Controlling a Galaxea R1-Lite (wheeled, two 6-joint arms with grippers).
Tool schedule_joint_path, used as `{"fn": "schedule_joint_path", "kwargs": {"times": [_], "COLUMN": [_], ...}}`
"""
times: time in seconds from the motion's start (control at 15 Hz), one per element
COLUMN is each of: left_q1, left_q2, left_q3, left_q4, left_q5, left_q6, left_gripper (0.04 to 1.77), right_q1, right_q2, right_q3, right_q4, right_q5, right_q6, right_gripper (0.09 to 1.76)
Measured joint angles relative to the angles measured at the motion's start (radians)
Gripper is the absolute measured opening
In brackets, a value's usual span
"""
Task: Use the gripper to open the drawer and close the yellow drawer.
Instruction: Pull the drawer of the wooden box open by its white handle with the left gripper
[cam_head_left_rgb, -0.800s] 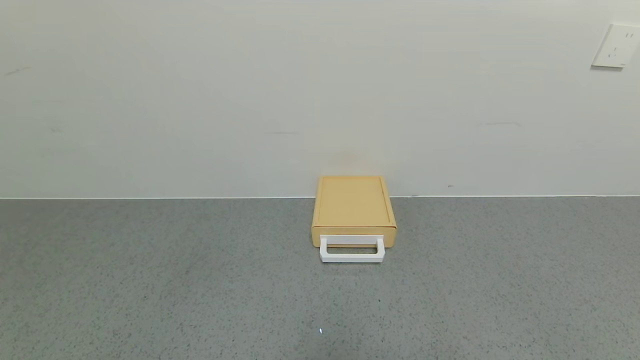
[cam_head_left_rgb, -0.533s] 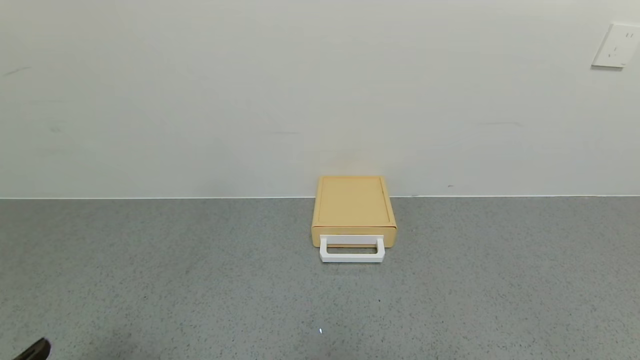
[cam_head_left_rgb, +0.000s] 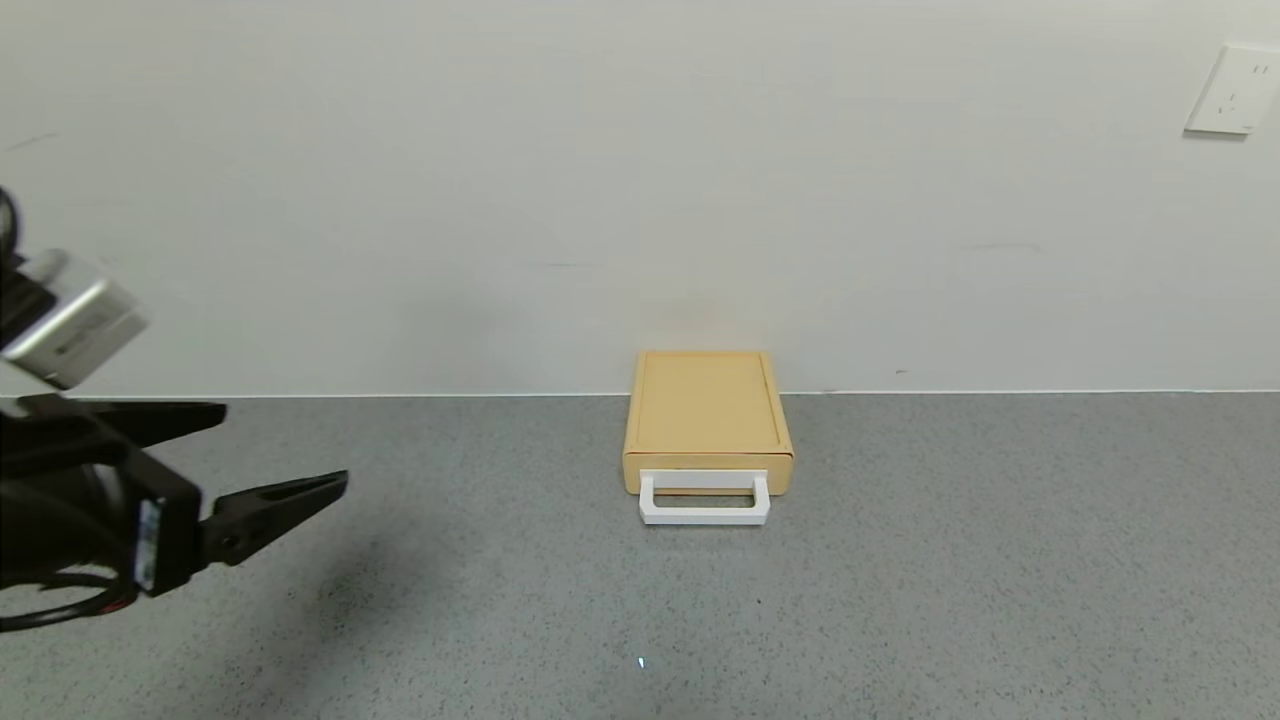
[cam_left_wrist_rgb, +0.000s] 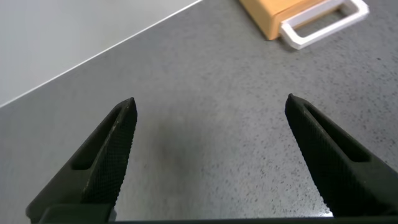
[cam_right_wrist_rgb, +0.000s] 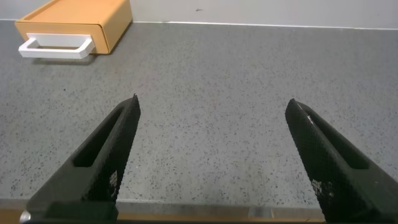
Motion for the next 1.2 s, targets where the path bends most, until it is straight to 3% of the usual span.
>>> {"fn": "schedule_joint_path", "kwargs": {"times": [0.27, 0.67, 0.87, 1.07, 1.2], "left_q1": [-0.164, -0.359, -0.447, -0.517, -0.541], "left_q2": [0.255, 0.525, 0.644, 0.755, 0.818], "left_q3": [-0.179, -0.501, -0.628, -0.729, -0.812], "left_q4": [0.017, 0.191, 0.259, 0.332, 0.443], "left_q5": [-0.004, 0.017, 0.092, 0.176, 0.218], "left_q6": [0.024, 0.0, -0.13, -0.351, -0.484], "left_gripper": [1.72, 1.72, 1.72, 1.72, 1.72], "right_q1": [0.001, 0.0, 0.0, 0.001, 0.001], "right_q2": [0.0, 0.0, 0.0, 0.0, 0.0], "right_q3": [0.0, 0.0, 0.0, 0.0, 0.0], "right_q4": [0.0, 0.0, 0.0, 0.001, 0.0], "right_q5": [0.0, 0.0, 0.0, 0.0, 0.0], "right_q6": [0.0, 0.0, 0.0, 0.0, 0.0], "right_gripper": [1.71, 1.71, 1.71, 1.71, 1.71]}}
